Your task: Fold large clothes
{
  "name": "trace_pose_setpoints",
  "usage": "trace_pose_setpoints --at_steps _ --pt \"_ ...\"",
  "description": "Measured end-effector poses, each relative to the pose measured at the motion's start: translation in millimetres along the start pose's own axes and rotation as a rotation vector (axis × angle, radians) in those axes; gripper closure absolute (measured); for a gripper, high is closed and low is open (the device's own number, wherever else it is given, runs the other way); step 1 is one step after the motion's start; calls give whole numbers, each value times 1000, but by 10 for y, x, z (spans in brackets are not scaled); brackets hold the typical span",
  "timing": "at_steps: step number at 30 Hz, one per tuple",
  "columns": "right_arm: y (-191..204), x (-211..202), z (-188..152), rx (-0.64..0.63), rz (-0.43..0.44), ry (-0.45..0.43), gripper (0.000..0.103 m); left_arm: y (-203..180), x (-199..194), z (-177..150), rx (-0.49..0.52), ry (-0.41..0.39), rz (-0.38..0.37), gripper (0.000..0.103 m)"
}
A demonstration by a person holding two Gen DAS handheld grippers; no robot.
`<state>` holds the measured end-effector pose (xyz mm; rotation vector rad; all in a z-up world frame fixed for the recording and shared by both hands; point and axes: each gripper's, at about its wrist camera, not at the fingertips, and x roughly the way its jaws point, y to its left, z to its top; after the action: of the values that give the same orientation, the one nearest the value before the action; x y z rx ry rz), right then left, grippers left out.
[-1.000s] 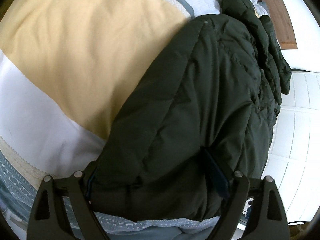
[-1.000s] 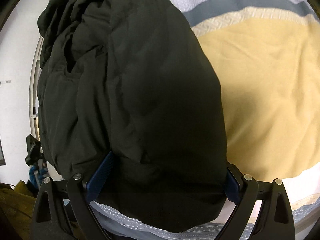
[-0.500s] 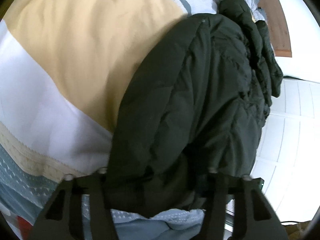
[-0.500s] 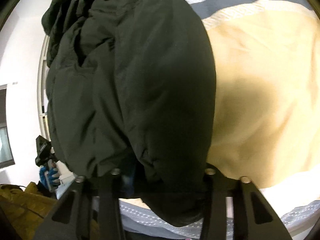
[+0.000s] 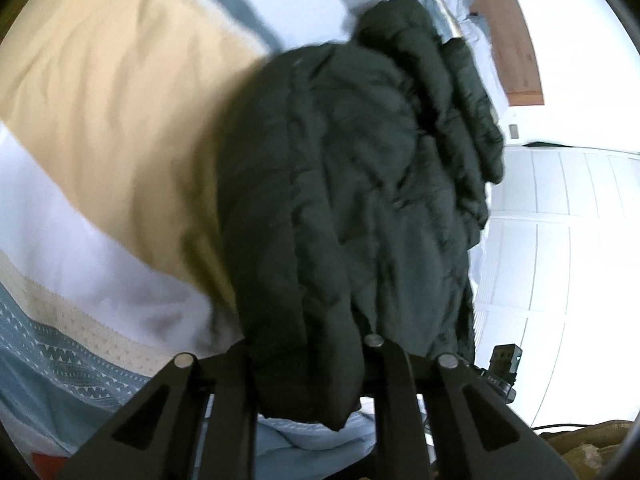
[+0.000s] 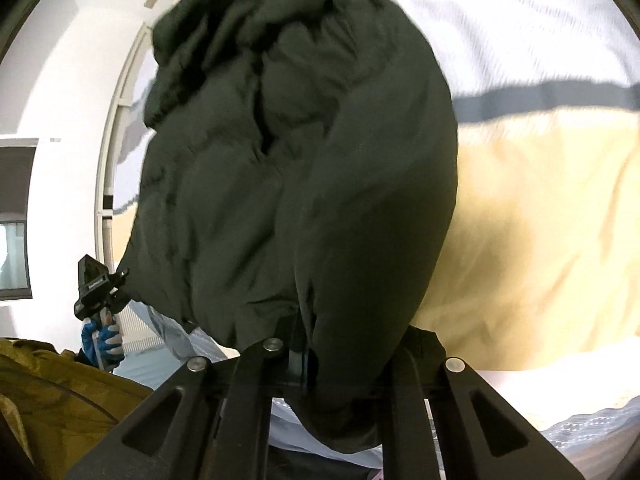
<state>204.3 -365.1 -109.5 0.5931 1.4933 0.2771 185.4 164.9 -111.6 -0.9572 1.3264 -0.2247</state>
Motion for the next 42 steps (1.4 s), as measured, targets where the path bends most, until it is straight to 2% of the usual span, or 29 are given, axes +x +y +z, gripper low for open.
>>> trace_pose_setpoints --at_steps 13,22,27,32,36,42 --pt "253 -903 517 -80 32 -236 93 -870 -472 644 118 -145 -114 90" --pt "529 -1426 1123 -125 60 -420 93 -1503 -717 1257 192 -258 -192 90" --pt "647 -1659 1546 -129 83 -503 93 -1826 -761 1701 222 -309 -205 90" --pt "750 -1795 2050 -124 96 -562 94 -2183 -690 2183 255 -342 -202 90" --pt "759 -1785 2458 -100 108 -581 94 -2343 -489 2557 252 -354 -177 90" --pt "493 -1495 3126 65 111 -578 94 -2367 28 3218 185 -350 -103 89"
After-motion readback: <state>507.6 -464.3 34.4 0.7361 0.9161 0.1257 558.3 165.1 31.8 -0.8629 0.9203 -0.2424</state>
